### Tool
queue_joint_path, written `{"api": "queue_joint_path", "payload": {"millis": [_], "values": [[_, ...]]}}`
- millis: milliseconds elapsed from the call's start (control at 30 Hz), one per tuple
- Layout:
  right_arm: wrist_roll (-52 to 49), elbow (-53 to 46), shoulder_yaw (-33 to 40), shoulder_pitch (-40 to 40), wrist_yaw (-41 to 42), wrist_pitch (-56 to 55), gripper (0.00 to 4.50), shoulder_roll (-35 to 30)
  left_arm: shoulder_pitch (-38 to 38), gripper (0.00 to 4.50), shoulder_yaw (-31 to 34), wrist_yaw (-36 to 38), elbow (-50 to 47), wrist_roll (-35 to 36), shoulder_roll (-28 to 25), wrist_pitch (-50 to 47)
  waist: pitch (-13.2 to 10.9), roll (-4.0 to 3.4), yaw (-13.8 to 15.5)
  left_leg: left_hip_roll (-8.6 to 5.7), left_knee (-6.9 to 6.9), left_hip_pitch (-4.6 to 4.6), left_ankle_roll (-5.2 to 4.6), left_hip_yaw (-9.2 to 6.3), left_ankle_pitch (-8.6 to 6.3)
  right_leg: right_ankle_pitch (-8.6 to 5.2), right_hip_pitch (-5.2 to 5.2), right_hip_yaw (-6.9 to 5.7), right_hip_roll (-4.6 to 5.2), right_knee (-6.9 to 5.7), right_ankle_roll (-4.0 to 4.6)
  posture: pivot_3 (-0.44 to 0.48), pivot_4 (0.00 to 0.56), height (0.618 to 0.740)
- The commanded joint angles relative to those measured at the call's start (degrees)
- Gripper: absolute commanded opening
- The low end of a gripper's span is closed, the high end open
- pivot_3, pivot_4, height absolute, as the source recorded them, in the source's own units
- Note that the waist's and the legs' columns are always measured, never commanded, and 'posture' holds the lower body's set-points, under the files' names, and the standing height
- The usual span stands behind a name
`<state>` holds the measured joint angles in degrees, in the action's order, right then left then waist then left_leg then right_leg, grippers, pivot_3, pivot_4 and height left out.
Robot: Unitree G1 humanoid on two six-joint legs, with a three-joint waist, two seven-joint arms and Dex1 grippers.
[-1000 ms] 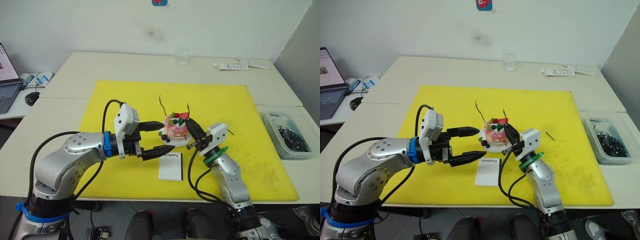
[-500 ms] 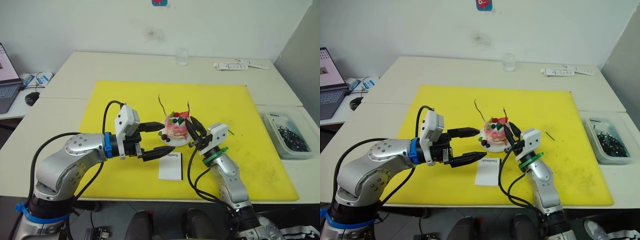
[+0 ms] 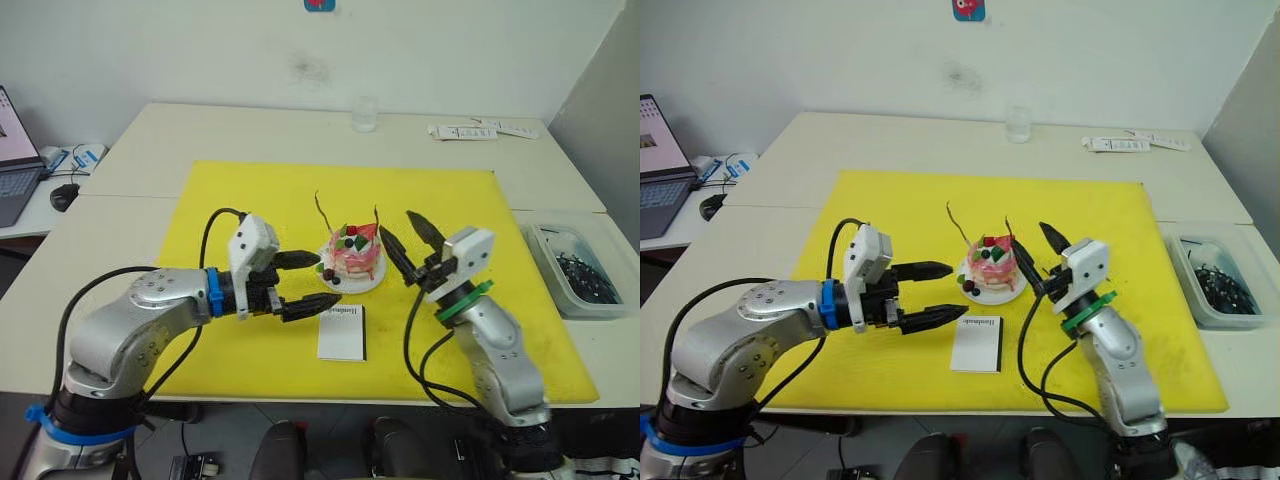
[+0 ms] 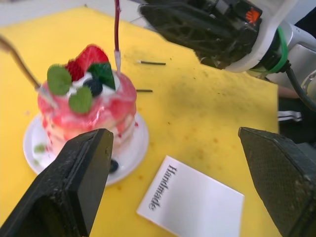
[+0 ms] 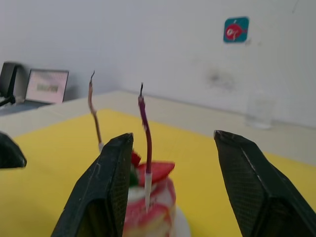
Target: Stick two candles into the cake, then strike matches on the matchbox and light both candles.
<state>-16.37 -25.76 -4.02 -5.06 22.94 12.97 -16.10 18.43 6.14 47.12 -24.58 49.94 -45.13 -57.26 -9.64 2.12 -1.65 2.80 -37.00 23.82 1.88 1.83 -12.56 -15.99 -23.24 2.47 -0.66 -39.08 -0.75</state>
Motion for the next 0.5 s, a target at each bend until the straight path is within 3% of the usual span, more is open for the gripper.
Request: {"api": "queue_joint_path", "payload": {"millis": [33, 167, 233, 400, 433, 500], "values": [[-4.14, -6.89, 4.41, 1.94, 1.74, 6.76, 2.69, -4.77, -0.87, 4.5, 6.29, 1.8, 3.09, 10.35, -4.63, -11.55, -0.02, -0.02, -0.03, 0.01, 0.01, -0.01, 0.0, 0.01, 0.0, -0.03, -0.01, -0.02, 0.0, -0.01, 0.03, 0.0, 0.15, 0.74], [-9.84, -11.23, 6.84, 4.78, 9.26, 16.01, 2.54, -15.64, -2.17, 4.5, 9.71, 0.05, 8.37, 21.27, -6.83, -25.02, -0.04, -0.05, -0.04, 0.0, 0.01, -0.03, 0.0, 0.0, 0.0, -0.04, 0.0, -0.04, 0.0, -0.01, 0.05, 0.0, 0.15, 0.74], [-10.21, -12.19, 5.57, 4.96, 12.42, 18.22, 2.08, -20.21, -2.43, 4.5, 9.53, -2.05, 9.85, 24.5, -6.09, -29.15, -0.04, -0.04, -0.03, -0.02, 0.01, -0.03, 0.0, 0.02, 0.0, -0.04, 0.0, -0.02, 0.0, 0.0, 0.05, 0.0, 0.15, 0.74], [-9.67, -12.69, 0.93, 3.29, 16.05, 21.9, 0.27, -25.63, -1.68, 4.5, 7.95, -8.99, 12.23, 26.59, -1.65, -33.02, -0.04, 0.0, 0.02, -0.05, -0.02, -0.04, -0.01, -0.01, 0.0, -0.04, 0.03, -0.03, 0.02, 0.0, 0.05, 0.0, 0.15, 0.74], [-9.51, -12.64, -0.21, 2.57, 16.48, 22.77, 0.03, -26.07, -1.22, 4.5, 7.31, -10.07, 12.43, 26.02, -0.51, -33.05, -0.04, 0.01, 0.02, -0.05, -0.02, -0.04, -0.01, -0.01, 0.0, -0.04, 0.02, -0.02, 0.02, 0.0, 0.05, 0.0, 0.15, 0.74], [-9.26, -12.53, -1.97, 1.46, 17.18, 24.15, 0.03, -26.62, -0.33, 4.5, 6.71, -12.08, 12.74, 25.61, 1.53, -33.31, -0.04, 0.01, 0.04, -0.06, -0.03, -0.02, 0.0, -0.02, 0.0, -0.04, 0.02, -0.03, 0.01, -0.01, 0.04, 0.0, 0.15, 0.74]]}}
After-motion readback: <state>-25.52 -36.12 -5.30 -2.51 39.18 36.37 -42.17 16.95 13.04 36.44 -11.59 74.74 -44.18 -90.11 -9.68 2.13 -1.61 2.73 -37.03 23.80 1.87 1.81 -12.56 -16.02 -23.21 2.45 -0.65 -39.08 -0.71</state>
